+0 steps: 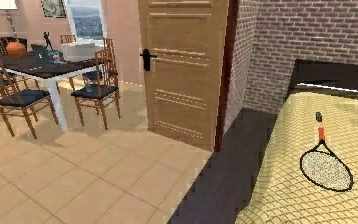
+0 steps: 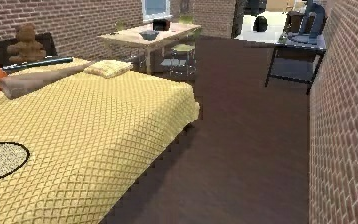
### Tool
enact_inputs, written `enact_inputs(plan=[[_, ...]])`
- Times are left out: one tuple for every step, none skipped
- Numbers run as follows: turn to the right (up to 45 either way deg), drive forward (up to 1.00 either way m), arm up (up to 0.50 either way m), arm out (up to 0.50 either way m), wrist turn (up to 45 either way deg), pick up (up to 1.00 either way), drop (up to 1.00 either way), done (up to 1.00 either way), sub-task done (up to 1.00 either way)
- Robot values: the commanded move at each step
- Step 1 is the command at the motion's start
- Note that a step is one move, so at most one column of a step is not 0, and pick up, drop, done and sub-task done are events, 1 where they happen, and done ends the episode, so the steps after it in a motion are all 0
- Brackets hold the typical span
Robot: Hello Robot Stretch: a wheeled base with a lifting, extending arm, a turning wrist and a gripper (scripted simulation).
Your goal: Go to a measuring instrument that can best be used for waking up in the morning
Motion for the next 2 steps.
enact_inputs(plan=[[0.0, 0.3, 0.0, 0.0, 0.0, 0.0, 0.0, 0.0, 0.0], [-27.0, 0.0, 0.0, 0.0, 0.0, 0.0, 0.0, 0.0, 0.0]])
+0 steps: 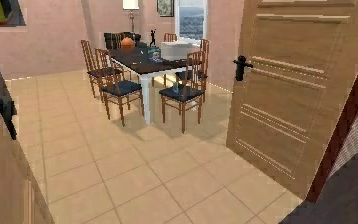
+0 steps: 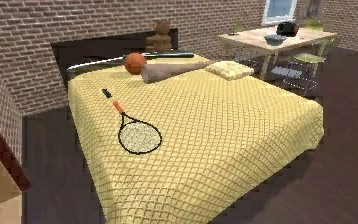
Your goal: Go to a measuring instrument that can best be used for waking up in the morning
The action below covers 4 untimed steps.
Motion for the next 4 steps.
enact_inputs(plan=[[0.0, 0.35, 0.0, 0.0, 0.0, 0.0, 0.0, 0.0, 0.0], [-33.0, 0.0, 0.0, 0.0, 0.0, 0.0, 0.0, 0.0, 0.0], [0.0, 1.0, 0.0, 0.0, 0.0, 0.0, 0.0, 0.0, 0.0], [0.0, 0.5, 0.0, 0.0, 0.0, 0.0, 0.0, 0.0, 0.0]])
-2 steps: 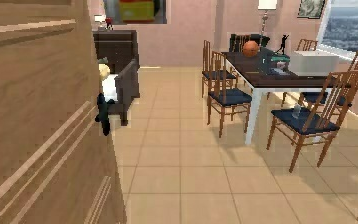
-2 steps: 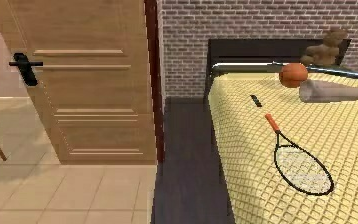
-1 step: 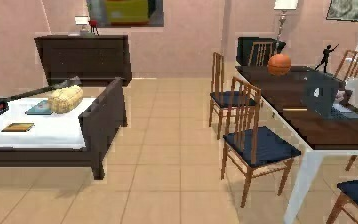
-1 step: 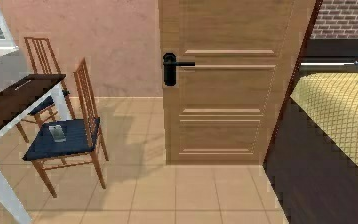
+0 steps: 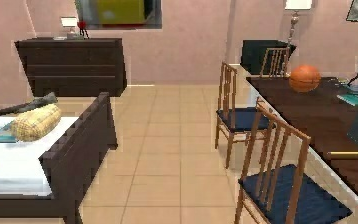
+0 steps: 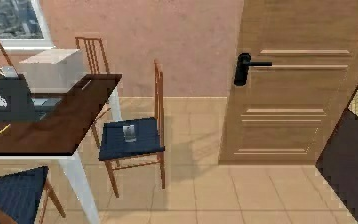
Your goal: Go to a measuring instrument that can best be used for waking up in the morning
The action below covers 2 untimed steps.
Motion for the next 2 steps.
enact_inputs(plan=[[0.0, 0.45, 0.0, 0.0, 0.0, 0.0, 0.0, 0.0, 0.0], [-9.0, 0.0, 0.0, 0.0, 0.0, 0.0, 0.0, 0.0, 0.0]])
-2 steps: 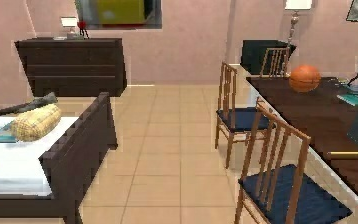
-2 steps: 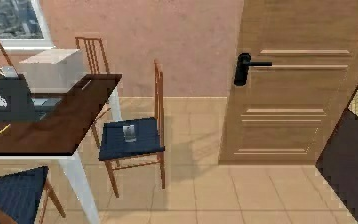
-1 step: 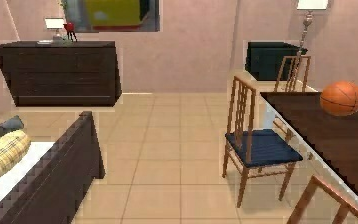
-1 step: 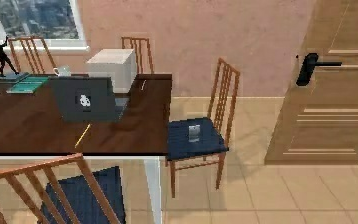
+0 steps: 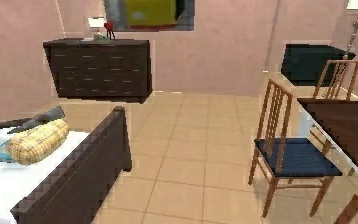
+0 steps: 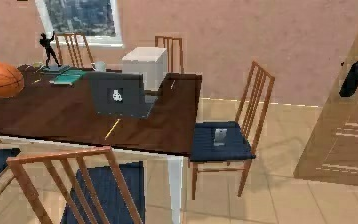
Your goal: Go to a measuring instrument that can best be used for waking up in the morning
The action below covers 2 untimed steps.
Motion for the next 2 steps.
enact_inputs(plan=[[0.0, 1.0, 0.0, 0.0, 0.0, 0.0, 0.0, 0.0, 0.0], [0.0, 0.8, 0.0, 0.0, 0.0, 0.0, 0.0, 0.0, 0.0]])
